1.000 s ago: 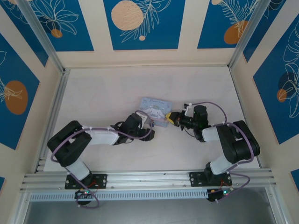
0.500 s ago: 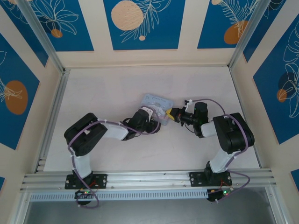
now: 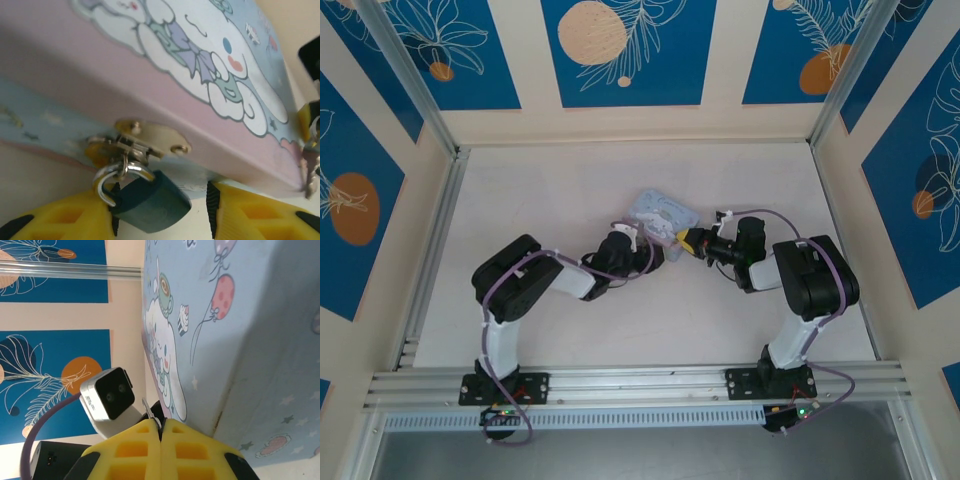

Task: Unlock the padlock with the key

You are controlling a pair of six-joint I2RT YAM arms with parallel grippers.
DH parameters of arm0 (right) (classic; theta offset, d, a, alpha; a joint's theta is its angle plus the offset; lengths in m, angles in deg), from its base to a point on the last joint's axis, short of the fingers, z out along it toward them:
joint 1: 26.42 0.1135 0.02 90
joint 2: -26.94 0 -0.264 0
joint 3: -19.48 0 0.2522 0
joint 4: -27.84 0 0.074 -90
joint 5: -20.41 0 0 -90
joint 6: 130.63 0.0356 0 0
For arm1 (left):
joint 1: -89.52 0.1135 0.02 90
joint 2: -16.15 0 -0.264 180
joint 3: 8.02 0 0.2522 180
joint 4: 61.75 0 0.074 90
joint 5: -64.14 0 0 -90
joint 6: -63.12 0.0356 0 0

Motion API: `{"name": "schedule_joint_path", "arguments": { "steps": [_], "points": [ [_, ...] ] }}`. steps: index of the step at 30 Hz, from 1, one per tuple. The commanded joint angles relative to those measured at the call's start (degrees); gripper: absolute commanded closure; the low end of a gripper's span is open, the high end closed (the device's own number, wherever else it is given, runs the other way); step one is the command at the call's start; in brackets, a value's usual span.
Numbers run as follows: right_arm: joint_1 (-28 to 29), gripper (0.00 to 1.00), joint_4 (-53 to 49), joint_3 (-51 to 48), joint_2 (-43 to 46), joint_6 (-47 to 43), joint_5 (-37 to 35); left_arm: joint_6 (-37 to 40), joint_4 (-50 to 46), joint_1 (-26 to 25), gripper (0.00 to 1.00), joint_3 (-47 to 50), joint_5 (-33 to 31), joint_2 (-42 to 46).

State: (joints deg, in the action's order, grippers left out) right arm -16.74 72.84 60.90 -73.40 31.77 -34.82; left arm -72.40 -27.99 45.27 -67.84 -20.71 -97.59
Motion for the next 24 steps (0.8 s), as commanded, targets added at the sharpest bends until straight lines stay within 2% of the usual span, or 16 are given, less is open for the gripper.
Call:
{"name": "schedule_joint_path", "arguments": {
  "steps": [1, 6, 13, 18, 24],
  "points": [
    [0.0, 1.00, -1.3, 0.2, -0.6, 0.4, 1.4, -7.1, 9.1, 0.5, 0.52, 2.3, 3.0, -2.9],
    [-0.1, 1.00, -1.6, 0.2, -0.3, 0.3, 1.3, -9.7, 13.4, 0.8, 0.55, 4.3, 3.0, -2.8],
    [0.2, 1.00, -1.6, 0.2, -0.3, 0.4, 1.2, -12.8, 17.2, 1.3, 0.49, 4.9, 1.8, -4.0],
    [0.2, 1.00, -1.8, 0.2, -0.4, 0.4, 1.1, -16.0, 22.9, 1.6, 0.52, 5.2, 2.5, -6.1],
    [0.3, 1.00, -2.1, 0.5, -0.3, 0.5, 1.1, -17.6, 26.1, 1.6, 0.55, 7.6, 0.5, -4.0]
  ]
}}
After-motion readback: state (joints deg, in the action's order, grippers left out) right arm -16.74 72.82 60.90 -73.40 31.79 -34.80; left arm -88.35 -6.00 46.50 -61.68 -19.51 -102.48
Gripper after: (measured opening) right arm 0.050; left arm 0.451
